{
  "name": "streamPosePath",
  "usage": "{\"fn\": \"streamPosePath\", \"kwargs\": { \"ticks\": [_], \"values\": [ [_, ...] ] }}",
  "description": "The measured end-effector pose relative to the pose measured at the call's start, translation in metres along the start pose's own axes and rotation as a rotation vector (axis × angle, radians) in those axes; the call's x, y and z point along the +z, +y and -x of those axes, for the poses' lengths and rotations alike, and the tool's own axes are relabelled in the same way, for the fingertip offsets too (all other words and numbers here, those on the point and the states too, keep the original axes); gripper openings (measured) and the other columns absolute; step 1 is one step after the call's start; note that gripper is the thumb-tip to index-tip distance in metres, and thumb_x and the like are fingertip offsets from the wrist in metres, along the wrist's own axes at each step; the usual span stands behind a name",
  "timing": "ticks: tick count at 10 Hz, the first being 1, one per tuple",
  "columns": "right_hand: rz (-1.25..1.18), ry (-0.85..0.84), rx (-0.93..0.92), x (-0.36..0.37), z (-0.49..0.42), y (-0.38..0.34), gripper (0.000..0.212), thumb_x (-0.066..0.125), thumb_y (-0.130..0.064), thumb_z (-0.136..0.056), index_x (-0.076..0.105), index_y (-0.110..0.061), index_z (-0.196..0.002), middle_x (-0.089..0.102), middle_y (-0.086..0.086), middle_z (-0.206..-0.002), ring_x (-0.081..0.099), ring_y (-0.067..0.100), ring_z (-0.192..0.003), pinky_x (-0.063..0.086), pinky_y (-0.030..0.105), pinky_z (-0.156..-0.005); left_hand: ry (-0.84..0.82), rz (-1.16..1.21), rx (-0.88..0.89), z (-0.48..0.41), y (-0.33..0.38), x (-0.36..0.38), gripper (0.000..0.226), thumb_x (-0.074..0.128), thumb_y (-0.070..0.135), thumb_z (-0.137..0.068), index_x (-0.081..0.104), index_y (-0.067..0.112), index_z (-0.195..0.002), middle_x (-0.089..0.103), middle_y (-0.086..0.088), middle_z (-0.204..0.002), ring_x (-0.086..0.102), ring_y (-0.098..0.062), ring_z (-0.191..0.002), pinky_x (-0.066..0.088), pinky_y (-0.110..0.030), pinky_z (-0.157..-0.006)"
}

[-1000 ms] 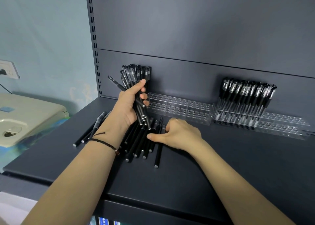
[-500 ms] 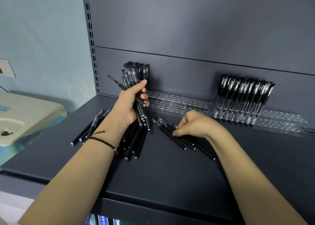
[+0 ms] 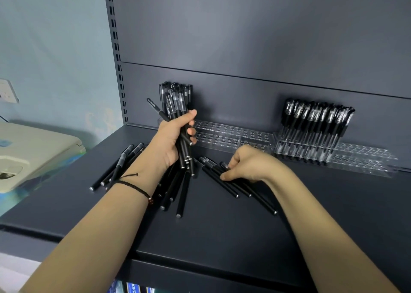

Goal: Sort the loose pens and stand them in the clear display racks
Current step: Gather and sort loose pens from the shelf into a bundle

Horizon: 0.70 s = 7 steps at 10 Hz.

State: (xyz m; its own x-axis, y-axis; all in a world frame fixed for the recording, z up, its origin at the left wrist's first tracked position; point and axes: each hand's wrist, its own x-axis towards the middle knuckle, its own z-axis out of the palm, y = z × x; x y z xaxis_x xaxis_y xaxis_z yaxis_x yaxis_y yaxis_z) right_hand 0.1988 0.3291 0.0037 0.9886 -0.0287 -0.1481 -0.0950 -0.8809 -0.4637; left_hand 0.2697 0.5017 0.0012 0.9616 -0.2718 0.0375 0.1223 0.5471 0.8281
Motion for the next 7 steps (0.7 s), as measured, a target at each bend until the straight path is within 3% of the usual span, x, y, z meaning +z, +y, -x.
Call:
{"fn": "streamPosePath", "kwargs": {
  "ticks": [1,3,4,6,7],
  "values": [
    [0.027,-0.076,0.004,-0.002,0.003,-0.002,0.046,0.077,-0.027,-0.081,0.036,-0.016,-0.061,0.035,-0.003,-0.057,0.036,0.013,-0.051,0.033,0.018,-0.044,-0.001,-0.007,-0.001,-0.001,-0.001,0.0,0.016,0.066,0.013,-0.09,0.058,0.016,-0.077,0.051,0.003,-0.062,0.044,-0.006,-0.041,0.037,-0.018,-0.04],
    [-0.029,-0.007,-0.069,0.003,0.003,0.002,0.056,0.078,-0.023,-0.079,0.027,-0.019,-0.058,0.025,-0.002,-0.054,0.025,0.014,-0.047,0.021,0.023,-0.046,-0.009,-0.015,-0.001,-0.001,-0.001,0.0,0.014,0.066,0.014,-0.09,0.058,0.016,-0.078,0.051,0.003,-0.062,0.044,-0.006,-0.042,0.037,-0.017,-0.04],
    [0.006,0.004,-0.088,0.004,0.001,0.003,0.055,0.078,-0.023,-0.079,0.029,-0.019,-0.055,0.024,-0.002,-0.052,0.024,0.015,-0.049,0.018,0.026,-0.047,-0.006,-0.006,-0.013,-0.001,-0.002,0.0,0.014,0.066,0.014,-0.09,0.058,0.016,-0.079,0.051,0.003,-0.062,0.044,-0.006,-0.041,0.037,-0.018,-0.04],
    [-0.43,0.087,-0.012,-0.003,-0.002,0.014,0.032,0.075,-0.019,-0.083,0.049,-0.015,-0.065,0.037,-0.005,-0.048,0.036,0.007,-0.043,0.031,0.014,-0.04,0.021,-0.014,-0.054,0.001,0.001,0.001,0.018,0.066,0.015,-0.09,0.056,0.016,-0.075,0.054,0.002,-0.061,0.047,-0.007,-0.042,0.039,-0.018,-0.04],
    [-0.675,0.171,-0.041,-0.006,-0.003,0.015,0.021,0.072,-0.014,-0.085,0.056,-0.01,-0.073,0.037,-0.001,-0.054,0.033,0.008,-0.046,0.028,0.016,-0.037,0.039,-0.02,-0.08,0.002,-0.002,0.002,0.013,0.066,0.014,-0.09,0.06,0.013,-0.079,0.063,0.0,-0.063,0.06,-0.01,-0.05,0.044,-0.018,-0.041]
  ]
}}
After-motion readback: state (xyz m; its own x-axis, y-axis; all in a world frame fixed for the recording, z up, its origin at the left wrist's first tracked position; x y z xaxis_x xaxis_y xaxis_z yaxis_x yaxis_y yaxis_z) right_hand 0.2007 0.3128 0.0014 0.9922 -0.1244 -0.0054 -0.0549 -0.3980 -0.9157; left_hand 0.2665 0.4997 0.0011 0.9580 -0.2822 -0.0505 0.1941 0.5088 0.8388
